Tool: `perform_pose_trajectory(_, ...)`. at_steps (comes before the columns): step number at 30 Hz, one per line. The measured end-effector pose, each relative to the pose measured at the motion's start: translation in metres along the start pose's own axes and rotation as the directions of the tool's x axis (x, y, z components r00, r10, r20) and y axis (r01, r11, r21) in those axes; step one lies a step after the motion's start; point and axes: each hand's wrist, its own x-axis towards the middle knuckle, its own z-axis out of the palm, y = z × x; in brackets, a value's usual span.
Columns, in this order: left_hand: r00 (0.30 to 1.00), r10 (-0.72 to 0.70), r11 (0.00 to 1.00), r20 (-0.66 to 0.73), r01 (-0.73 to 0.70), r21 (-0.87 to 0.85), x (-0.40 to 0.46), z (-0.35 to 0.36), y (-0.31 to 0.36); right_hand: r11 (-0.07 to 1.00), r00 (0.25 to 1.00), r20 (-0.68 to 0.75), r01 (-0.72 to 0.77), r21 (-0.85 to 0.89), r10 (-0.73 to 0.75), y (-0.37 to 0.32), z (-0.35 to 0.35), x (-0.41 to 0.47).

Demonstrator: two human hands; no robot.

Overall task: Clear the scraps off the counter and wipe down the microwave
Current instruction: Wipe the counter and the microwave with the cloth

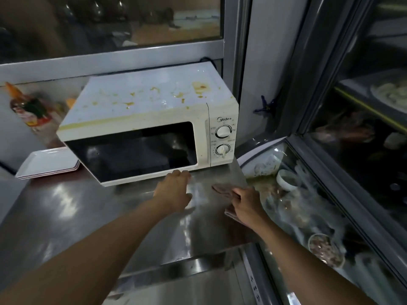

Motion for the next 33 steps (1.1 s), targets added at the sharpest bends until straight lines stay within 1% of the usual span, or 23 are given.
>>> perform_pose_trajectory(3, 0.996, 0.042, 0.999, -0.074, -0.042, 0.003, 0.002, -0.025, -0.002, 0.997, 0.998, -0.06, 0.015, 0.078, -0.011, -0.029, -0.024, 0.005)
perform_pose_trajectory(5, 0.989, 0.069, 0.998, -0.131, -0.07, -0.005, 0.005, -0.044, -0.004, 0.996, 0.994, -0.086, 0.078, 0.042, -0.075, -0.047, -0.038, 0.01)
perform_pose_trajectory(6, 0.983, 0.087, 0.996, -0.164, -0.088, 0.0, 0.007, -0.053, -0.007, 0.995, 0.991, -0.101, 0.088, 0.036, -0.084, -0.056, -0.045, 0.013)
perform_pose_trajectory(9, 0.957, 0.151, 0.988, -0.247, -0.15, 0.024, 0.016, -0.082, -0.015, 0.995, 0.98, -0.183, 0.09, 0.033, -0.083, -0.086, -0.068, 0.022)
perform_pose_trajectory(12, 0.928, 0.199, 0.98, -0.316, -0.194, 0.047, 0.028, -0.108, -0.025, 0.995, 0.951, -0.292, 0.104, -0.001, -0.1, -0.116, -0.087, 0.036)
perform_pose_trajectory(15, 0.894, 0.234, 0.972, -0.381, -0.228, 0.062, 0.042, -0.13, -0.036, 0.993, 0.923, -0.369, 0.112, -0.022, -0.112, -0.143, -0.104, 0.052)
perform_pose_trajectory(18, 0.881, 0.252, 0.967, -0.399, -0.249, 0.06, 0.058, -0.145, -0.043, 0.994, 0.895, -0.432, 0.1, -0.048, -0.111, -0.164, -0.118, 0.071)
perform_pose_trajectory(22, 0.88, 0.267, 0.963, -0.393, -0.258, 0.075, 0.079, -0.153, -0.047, 0.987, 0.885, -0.447, 0.069, -0.143, -0.127, -0.183, -0.131, 0.103)
perform_pose_trajectory(25, 0.875, 0.266, 0.963, -0.405, -0.26, 0.071, 0.096, -0.155, -0.049, 0.977, 0.902, -0.405, 0.072, -0.199, -0.149, -0.187, -0.13, 0.131)
perform_pose_trajectory(28, 0.874, 0.238, 0.969, -0.425, -0.244, 0.041, 0.114, -0.156, -0.05, 0.924, 0.96, -0.219, 0.085, -0.373, -0.177, -0.18, -0.122, 0.154)
perform_pose_trajectory(30, 0.873, 0.221, 0.972, -0.434, -0.234, 0.024, 0.124, -0.155, -0.051, 0.859, 0.965, -0.097, 0.168, -0.484, -0.243, -0.17, -0.114, 0.165)
perform_pose_trajectory(32, 0.876, 0.209, 0.975, -0.434, -0.223, 0.019, 0.133, -0.155, -0.054, 0.824, 0.951, -0.011, 0.261, -0.503, -0.308, -0.16, -0.108, 0.172)
perform_pose_trajectory(33, 0.879, 0.199, 0.977, -0.434, -0.212, 0.019, 0.137, -0.155, -0.055, 0.815, 0.95, 0.019, 0.279, -0.508, -0.313, -0.156, -0.106, 0.176)
